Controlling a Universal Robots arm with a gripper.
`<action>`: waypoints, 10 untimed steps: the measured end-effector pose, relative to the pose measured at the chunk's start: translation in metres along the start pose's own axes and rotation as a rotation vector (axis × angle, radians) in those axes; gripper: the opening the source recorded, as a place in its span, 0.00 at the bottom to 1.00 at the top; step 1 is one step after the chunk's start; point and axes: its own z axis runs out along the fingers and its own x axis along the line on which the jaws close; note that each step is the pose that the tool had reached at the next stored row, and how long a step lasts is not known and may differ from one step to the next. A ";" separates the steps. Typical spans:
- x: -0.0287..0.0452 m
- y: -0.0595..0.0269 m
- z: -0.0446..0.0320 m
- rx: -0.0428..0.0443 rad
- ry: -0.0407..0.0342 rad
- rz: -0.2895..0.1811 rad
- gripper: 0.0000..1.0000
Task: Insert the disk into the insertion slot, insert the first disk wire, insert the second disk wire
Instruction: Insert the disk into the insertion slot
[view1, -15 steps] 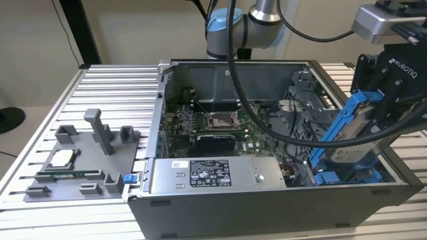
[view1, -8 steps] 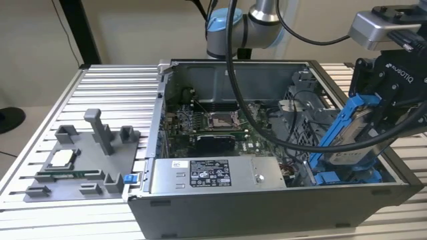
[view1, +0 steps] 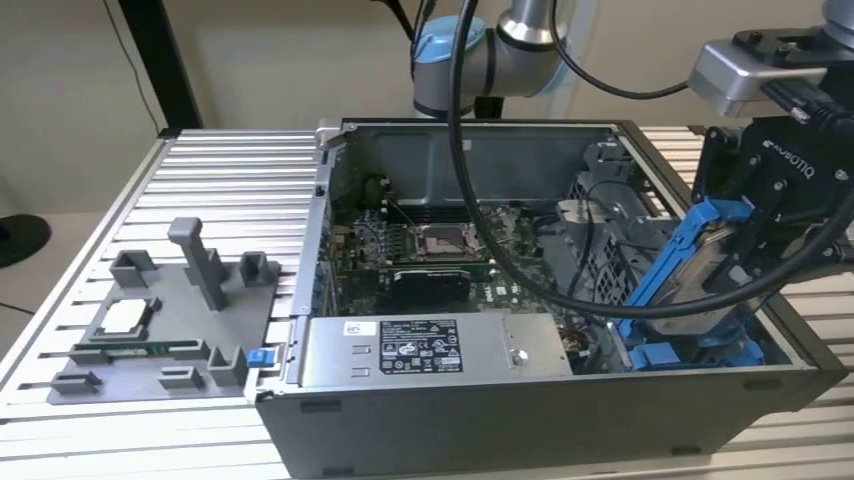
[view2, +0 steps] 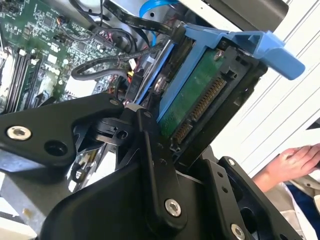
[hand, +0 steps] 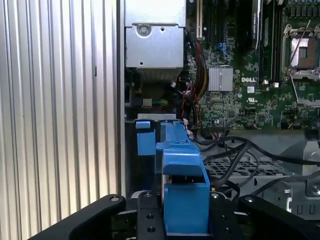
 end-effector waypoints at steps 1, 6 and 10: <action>0.0000 0.0000 0.0015 0.0000 -0.0005 0.000 0.00; 0.0003 0.0001 0.0096 0.0000 -0.0022 0.001 0.00; 0.0005 0.0000 0.0159 -0.0001 -0.0031 0.002 0.00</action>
